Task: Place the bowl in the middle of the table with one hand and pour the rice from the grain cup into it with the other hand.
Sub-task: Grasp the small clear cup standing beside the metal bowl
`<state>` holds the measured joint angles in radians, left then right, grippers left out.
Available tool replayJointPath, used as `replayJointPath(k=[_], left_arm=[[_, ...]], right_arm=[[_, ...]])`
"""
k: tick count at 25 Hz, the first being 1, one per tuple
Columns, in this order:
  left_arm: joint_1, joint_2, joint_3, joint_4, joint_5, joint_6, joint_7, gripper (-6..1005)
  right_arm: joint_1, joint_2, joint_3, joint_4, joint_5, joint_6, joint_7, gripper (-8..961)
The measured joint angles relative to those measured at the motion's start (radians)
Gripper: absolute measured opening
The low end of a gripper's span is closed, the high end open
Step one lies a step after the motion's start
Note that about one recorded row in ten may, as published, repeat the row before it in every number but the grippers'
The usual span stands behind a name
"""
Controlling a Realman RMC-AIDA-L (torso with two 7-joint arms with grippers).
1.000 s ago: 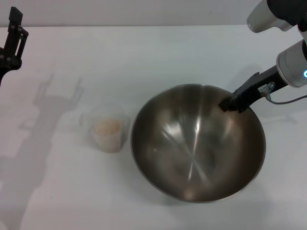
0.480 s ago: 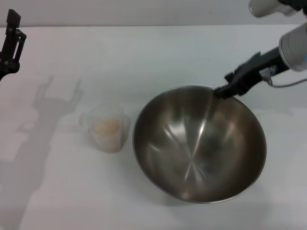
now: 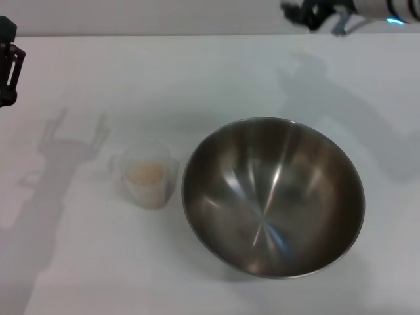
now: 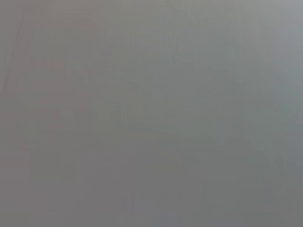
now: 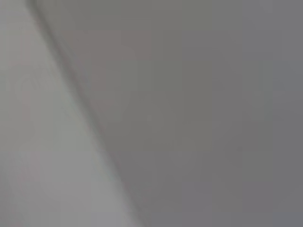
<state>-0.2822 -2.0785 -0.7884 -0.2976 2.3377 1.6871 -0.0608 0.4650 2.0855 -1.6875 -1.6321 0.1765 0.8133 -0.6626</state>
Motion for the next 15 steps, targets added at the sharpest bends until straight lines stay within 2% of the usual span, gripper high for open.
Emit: replayJointPath(k=[1,2,3,4,7,8,9,12,14,15], left_arm=[[0.001,0.0,0.0,0.0,0.0,0.005,0.0,669],[0.002,0.0,0.0,0.0,0.0,0.006,0.0,668],[0.002,0.0,0.0,0.0,0.0,0.008,-0.001,667],[0.002,0.0,0.0,0.0,0.0,0.008,-0.001,667],[0.002,0.0,0.0,0.0,0.0,0.009,-0.001,665],[0.001,0.0,0.0,0.0,0.0,0.009,-0.001,664],[0.001,0.0,0.0,0.0,0.0,0.009,-0.001,664],[-0.002,0.0,0.0,0.0,0.0,0.009,-0.001,662],[-0.005,0.001,0.0,0.0,0.0,0.006,-0.001,660],[-0.005,0.001,0.0,0.0,0.0,0.005,-0.001,660]], right_arm=[[0.0,0.0,0.0,0.0,0.0,0.0,0.0,512],[-0.025,0.0,-0.04,0.001,-0.058,-0.093,0.037,511],[-0.097,0.002,-0.114,0.027,-0.168,-0.334,0.128,511],[-0.097,0.002,-0.114,0.027,-0.168,-0.334,0.128,511],[-0.194,0.005,-0.155,0.11,-0.246,-0.728,0.279,511],[-0.233,0.005,-0.149,0.192,-0.245,-0.957,0.381,511],[-0.233,0.005,-0.149,0.192,-0.245,-0.957,0.381,511],[-0.268,0.003,-0.118,0.332,-0.223,-1.252,0.561,511],[-0.285,-0.002,-0.07,0.574,-0.115,-1.599,0.777,511],[-0.283,-0.004,-0.054,0.654,-0.089,-1.698,0.84,511]])
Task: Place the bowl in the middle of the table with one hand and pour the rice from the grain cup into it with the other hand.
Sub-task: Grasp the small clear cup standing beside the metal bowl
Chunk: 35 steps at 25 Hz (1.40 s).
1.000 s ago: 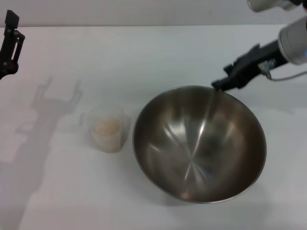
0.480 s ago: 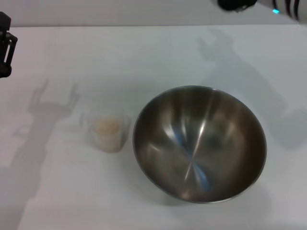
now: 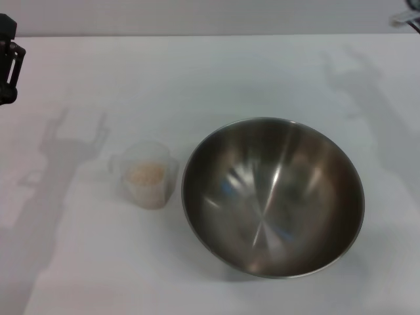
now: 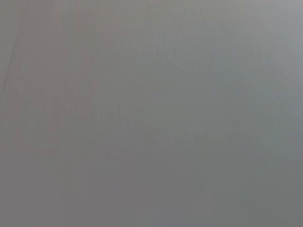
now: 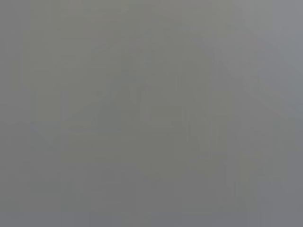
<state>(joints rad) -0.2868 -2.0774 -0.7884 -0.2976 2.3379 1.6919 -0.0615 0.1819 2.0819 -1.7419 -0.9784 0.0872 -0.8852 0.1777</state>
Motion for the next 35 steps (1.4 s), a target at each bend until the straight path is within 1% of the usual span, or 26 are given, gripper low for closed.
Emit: replayJointPath(k=[1,2,3,6,7,8,9,11,12,13,14,17,18,22,24,26,27,35], left_arm=[[0.001,0.0,0.0,0.0,0.0,-0.001,0.0,659],[0.007,0.0,0.01,0.0,0.0,0.0,-0.001,658],[0.007,0.0,0.01,0.0,0.0,0.0,-0.001,658],[0.026,0.001,0.042,0.0,-0.001,0.008,-0.002,656],[0.047,0.001,0.074,0.0,-0.001,0.01,-0.003,655],[0.047,0.001,0.074,0.0,-0.001,0.01,-0.003,654],[0.057,0.0,0.091,0.001,0.0,0.009,-0.003,654],[0.08,0.0,0.147,0.012,0.0,0.0,0.0,652],[0.091,0.0,0.184,0.023,0.0,-0.007,0.002,652],[0.091,0.0,0.184,0.023,0.0,-0.007,0.002,651],[0.097,0.001,0.207,0.03,0.0,-0.015,0.003,651],[0.127,0.002,0.267,0.041,-0.001,-0.064,0.005,649],[0.127,0.002,0.267,0.041,-0.001,-0.064,0.005,648],[0.142,0.002,0.316,0.043,-0.001,-0.152,0.004,645],[0.142,0.002,0.323,0.043,-0.002,-0.174,0.002,644],[0.145,0.002,0.329,0.041,-0.004,-0.22,-0.002,643],[0.146,0.002,0.329,0.035,-0.004,-0.264,-0.003,642],[0.14,0.001,0.33,0.028,-0.001,-0.336,-0.02,637]], right_arm=[[0.0,0.0,0.0,0.0,0.0,0.0,0.0,511],[0.009,-0.002,0.031,0.15,0.018,-0.157,0.104,511],[0.009,-0.002,0.031,0.15,0.018,-0.157,0.104,511],[0.047,-0.004,0.093,0.403,0.023,-0.403,0.2,511],[0.09,-0.003,0.153,0.577,0.026,-0.527,0.237,511],[0.09,-0.003,0.153,0.577,0.026,-0.527,0.237,511],[0.104,-0.003,0.174,0.622,0.026,-0.544,0.247,511],[0.131,-0.002,0.221,0.706,0.026,-0.562,0.266,511],[0.154,-0.002,0.262,0.759,0.026,-0.555,0.27,511],[0.154,-0.002,0.262,0.759,0.026,-0.555,0.27,511],[0.171,-0.003,0.291,0.786,0.027,-0.546,0.27,511],[0.182,-0.008,0.302,0.793,0.027,-0.536,0.266,511],[0.182,-0.008,0.302,0.793,0.027,-0.536,0.266,511],[0.19,-0.013,0.325,0.787,0.027,-0.523,0.263,511],[0.191,-0.014,0.328,0.784,0.027,-0.521,0.262,511],[0.191,-0.015,0.328,0.784,0.028,-0.52,0.262,511],[0.193,-0.016,0.334,0.784,0.028,-0.518,0.262,511],[0.197,-0.019,0.342,0.785,0.028,-0.518,0.261,511]])
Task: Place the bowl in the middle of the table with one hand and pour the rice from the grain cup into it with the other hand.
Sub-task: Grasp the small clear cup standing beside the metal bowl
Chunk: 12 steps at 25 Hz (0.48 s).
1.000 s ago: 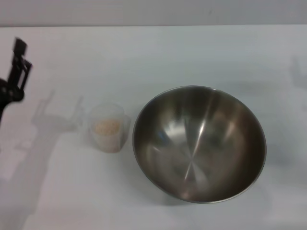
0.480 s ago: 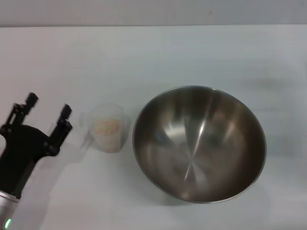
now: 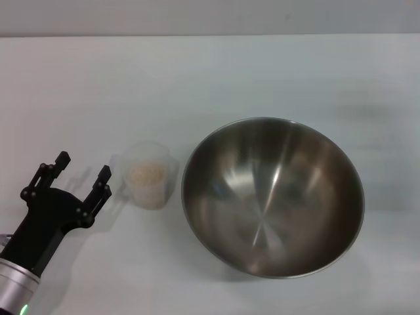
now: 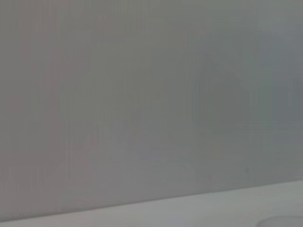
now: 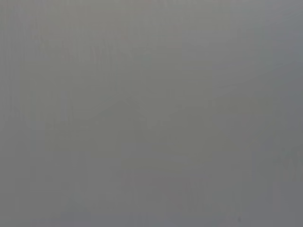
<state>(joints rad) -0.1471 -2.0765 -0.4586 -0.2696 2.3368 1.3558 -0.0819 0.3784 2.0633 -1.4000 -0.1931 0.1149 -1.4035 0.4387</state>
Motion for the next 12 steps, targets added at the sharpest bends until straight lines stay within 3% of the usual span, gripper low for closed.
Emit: replayJointPath(k=[12], left_arm=[[-0.025,-0.002,0.004,-0.004,0.001,-0.072,-0.023,629]], right_arm=[[0.0,0.0,0.009,0.001,0.0,0.0,0.0,511]])
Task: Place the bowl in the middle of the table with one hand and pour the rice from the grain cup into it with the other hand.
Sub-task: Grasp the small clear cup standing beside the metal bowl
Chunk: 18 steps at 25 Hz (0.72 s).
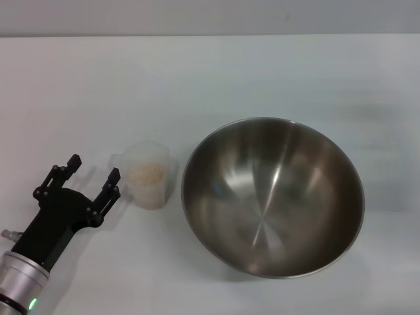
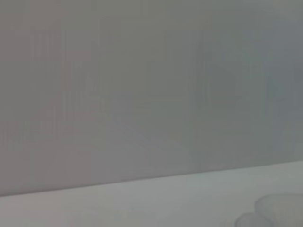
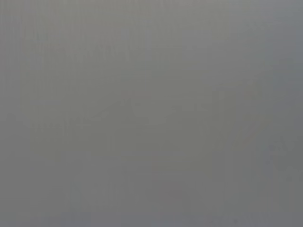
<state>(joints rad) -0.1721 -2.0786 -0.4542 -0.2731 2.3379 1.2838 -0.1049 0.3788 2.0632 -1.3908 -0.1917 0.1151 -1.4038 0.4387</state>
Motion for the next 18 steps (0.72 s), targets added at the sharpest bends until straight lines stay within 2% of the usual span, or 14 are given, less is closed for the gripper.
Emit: replayJointPath(k=[18], left_arm=[[-0.061,0.003,-0.007,0.005,-0.008,-0.05,0.0,617]], right_arm=[[0.004,0.0,0.0,0.0,-0.002,0.008,0.0,511]])
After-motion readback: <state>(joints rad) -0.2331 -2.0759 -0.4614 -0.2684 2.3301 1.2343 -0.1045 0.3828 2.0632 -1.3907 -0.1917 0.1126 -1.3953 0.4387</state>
